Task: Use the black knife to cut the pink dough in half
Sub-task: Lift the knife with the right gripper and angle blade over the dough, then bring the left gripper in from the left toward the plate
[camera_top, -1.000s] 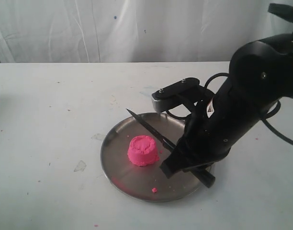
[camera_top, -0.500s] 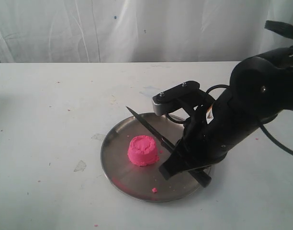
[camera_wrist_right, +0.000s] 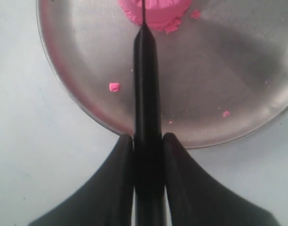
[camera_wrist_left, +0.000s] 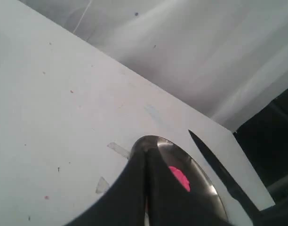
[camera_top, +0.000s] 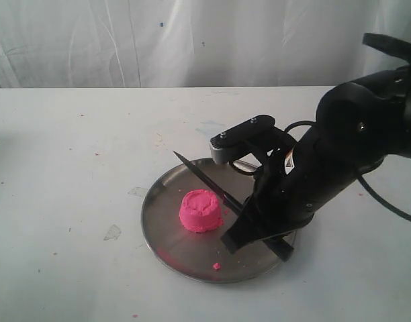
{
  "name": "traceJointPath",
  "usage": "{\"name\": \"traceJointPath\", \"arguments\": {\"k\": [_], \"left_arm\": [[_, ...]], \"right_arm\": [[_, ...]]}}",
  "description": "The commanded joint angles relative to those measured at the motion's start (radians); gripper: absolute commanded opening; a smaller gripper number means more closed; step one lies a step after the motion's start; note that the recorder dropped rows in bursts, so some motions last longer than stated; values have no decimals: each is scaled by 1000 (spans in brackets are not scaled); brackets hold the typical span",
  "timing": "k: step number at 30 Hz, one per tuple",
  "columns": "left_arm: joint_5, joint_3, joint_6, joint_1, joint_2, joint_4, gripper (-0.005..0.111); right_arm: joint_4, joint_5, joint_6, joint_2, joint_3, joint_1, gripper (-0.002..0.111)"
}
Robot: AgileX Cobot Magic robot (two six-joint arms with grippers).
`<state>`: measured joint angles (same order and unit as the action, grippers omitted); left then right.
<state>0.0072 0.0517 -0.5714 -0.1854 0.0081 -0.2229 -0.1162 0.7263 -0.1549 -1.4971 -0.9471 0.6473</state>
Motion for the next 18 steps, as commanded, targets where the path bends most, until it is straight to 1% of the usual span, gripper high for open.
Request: {"name": "traceJointPath", "arguments": {"k": [1, 5, 8, 10, 14, 16, 18], "left_arm": [[142, 104, -22, 3, 81, -17, 0], [200, 199, 66, -20, 197, -36, 0], [214, 268, 165, -54, 325, -123, 0], [204, 293, 229, -78, 417, -195, 0], [210, 343, 456, -123, 625, -330, 0], [232, 376, 615, -137, 703, -428, 0], [294, 418, 806, -139, 775, -496, 0]], "right_arm": [[3, 15, -27, -30, -18, 0, 0], [7, 6, -29, -37, -19, 0, 0], [12, -8, -29, -40, -19, 0, 0], [12, -18, -29, -40, -19, 0, 0], [14, -26, -29, -40, -19, 0, 0], [16, -28, -29, -40, -19, 0, 0], [16, -32, -29, -40, -19, 0, 0]]}}
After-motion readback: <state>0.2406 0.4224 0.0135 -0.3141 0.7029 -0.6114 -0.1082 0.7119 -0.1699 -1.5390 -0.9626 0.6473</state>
